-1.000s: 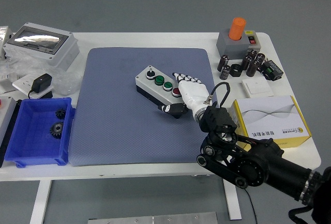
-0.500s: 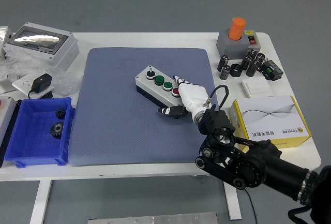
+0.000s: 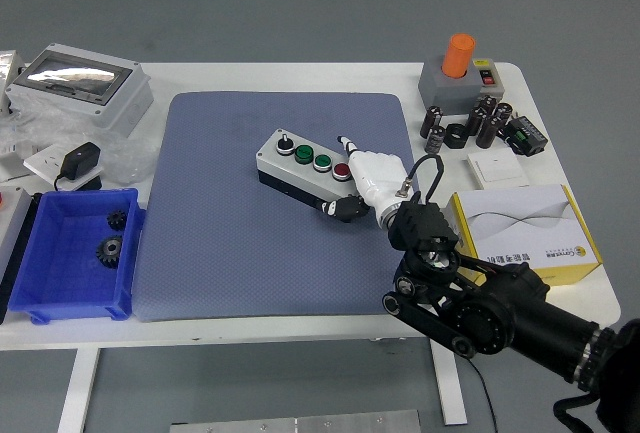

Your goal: Pick up the button,place it on the desk,press the button,press the button

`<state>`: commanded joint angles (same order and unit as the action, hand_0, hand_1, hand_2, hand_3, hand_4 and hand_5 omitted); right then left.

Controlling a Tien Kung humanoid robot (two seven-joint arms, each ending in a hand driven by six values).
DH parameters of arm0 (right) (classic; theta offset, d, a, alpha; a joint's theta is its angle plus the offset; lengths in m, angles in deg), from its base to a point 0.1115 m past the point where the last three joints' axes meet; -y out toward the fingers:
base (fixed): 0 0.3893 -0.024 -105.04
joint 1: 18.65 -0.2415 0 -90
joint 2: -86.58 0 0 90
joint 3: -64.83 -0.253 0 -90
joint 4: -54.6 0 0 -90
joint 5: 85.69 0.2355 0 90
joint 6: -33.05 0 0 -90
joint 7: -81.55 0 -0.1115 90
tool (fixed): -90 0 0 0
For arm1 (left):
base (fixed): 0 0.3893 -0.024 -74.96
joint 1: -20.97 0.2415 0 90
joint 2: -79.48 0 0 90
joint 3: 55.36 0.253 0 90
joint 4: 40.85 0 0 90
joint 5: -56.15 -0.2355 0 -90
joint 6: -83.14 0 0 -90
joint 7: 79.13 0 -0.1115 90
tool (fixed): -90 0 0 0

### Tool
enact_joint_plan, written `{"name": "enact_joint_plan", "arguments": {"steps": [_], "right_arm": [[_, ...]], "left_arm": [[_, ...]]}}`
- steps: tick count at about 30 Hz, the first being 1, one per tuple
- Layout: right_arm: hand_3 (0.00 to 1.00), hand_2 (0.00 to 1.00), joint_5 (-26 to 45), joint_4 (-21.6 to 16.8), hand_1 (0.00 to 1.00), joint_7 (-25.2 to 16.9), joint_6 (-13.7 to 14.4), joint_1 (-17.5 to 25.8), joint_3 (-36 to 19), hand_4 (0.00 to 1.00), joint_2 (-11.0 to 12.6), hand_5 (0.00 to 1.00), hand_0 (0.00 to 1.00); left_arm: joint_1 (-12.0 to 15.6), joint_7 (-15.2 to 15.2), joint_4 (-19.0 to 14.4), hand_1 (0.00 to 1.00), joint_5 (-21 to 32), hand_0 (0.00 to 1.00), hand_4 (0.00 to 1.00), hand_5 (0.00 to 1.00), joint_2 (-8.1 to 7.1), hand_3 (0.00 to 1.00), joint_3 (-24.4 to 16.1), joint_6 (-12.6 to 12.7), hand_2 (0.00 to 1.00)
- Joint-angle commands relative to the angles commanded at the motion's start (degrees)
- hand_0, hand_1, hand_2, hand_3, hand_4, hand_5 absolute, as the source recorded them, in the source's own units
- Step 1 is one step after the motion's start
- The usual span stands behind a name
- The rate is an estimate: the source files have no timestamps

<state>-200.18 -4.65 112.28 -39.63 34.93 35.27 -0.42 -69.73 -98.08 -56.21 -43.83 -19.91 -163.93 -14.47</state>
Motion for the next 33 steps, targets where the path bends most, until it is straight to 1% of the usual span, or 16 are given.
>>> {"name": "enact_joint_plan", "arguments": {"steps": [1,2,7,8,13,14,19,20,25,26,28,31,32,33], "right_arm": [[0.699,0.491,-0.06,-0.02,0.420,-0.11,-0.03,0.00,0.01,0.628,0.01,0.213,0.244],[0.472,0.445,-0.10,-0.04,0.396,-0.22,-0.02,0.01,0.04,0.500,0.03,0.005,0.228],[0.472,0.445,-0.05,-0.12,0.396,-0.48,-0.28,-0.01,0.41,0.500,0.08,0.005,0.228],[0.452,0.434,-0.03,-0.13,0.397,-0.53,-0.31,-0.02,0.50,0.405,0.09,0.002,0.228],[0.452,0.434,0.12,-0.03,0.397,-1.46,-0.43,-0.05,0.96,0.405,0.09,0.002,0.228],[0.529,0.457,0.29,0.04,0.410,-1.99,-0.40,-0.05,1.03,0.413,0.11,0.002,0.231],[0.529,0.457,2.45,0.30,0.410,-6.20,0.21,0.09,0.84,0.413,0.29,0.002,0.231],[0.583,0.467,3.01,0.29,0.415,-7.08,0.58,0.15,0.67,0.398,0.35,0.002,0.230],[0.583,0.467,5.27,-0.52,0.415,-11.95,3.32,0.58,-1.28,0.398,0.98,0.002,0.230],[0.448,0.413,5.75,-0.98,0.377,-13.15,3.71,0.67,-1.80,0.292,1.24,0.002,0.226],[0.448,0.413,6.33,-1.82,0.377,-14.98,4.24,0.79,-2.49,0.292,1.72,0.002,0.226],[0.448,0.413,7.42,-4.37,0.377,-18.43,4.49,1.05,-3.03,0.292,3.29,0.002,0.226],[0.312,0.358,7.71,-5.18,0.324,-19.74,4.45,1.16,-2.94,0.116,3.90,0.002,0.206],[0.312,0.358,8.02,-5.97,0.324,-21.36,4.28,1.29,-2.50,0.116,4.66,0.002,0.206]], "left_arm": [[-0.01,0.09,0.02,0.697,-0.01,0.713,0.428,0.825,0.00,0.824,-0.02,0.02,0.698],[-0.01,0.19,0.04,0.694,-0.04,0.713,0.429,0.823,0.00,0.824,-0.05,0.04,0.697],[0.03,0.31,0.04,0.694,0.01,0.713,0.429,0.823,0.00,0.824,-0.05,0.08,0.697],[0.04,0.30,0.03,0.694,0.01,0.713,0.428,0.822,-0.01,0.823,-0.04,0.09,0.696],[0.00,0.46,0.05,0.694,0.06,0.713,0.428,0.822,-0.07,0.823,-0.04,0.20,0.696],[-0.02,0.54,0.06,0.693,0.06,0.713,0.428,0.820,-0.08,0.823,-0.04,0.23,0.694],[-0.03,0.85,0.05,0.693,0.15,0.713,0.428,0.820,-0.06,0.823,-0.04,0.44,0.694],[-0.01,0.93,0.05,0.693,0.15,0.713,0.429,0.819,-0.05,0.821,-0.04,0.49,0.693],[0.04,1.35,0.04,0.693,0.23,0.713,0.429,0.819,-0.01,0.821,-0.06,0.84,0.693],[0.05,1.45,0.06,0.692,0.25,0.713,0.437,0.824,0.00,0.824,-0.06,0.90,0.692],[0.04,1.54,0.06,0.692,0.26,0.713,0.437,0.824,0.01,0.824,-0.08,0.97,0.692],[0.07,1.67,0.09,0.692,0.36,0.713,0.437,0.824,0.07,0.824,-0.04,1.07,0.692],[0.07,1.67,0.09,0.691,0.34,0.713,0.443,0.830,0.10,0.825,-0.07,1.08,0.691],[0.08,1.73,0.11,0.691,0.38,0.713,0.443,0.830,0.15,0.825,-0.05,1.10,0.691]]}}
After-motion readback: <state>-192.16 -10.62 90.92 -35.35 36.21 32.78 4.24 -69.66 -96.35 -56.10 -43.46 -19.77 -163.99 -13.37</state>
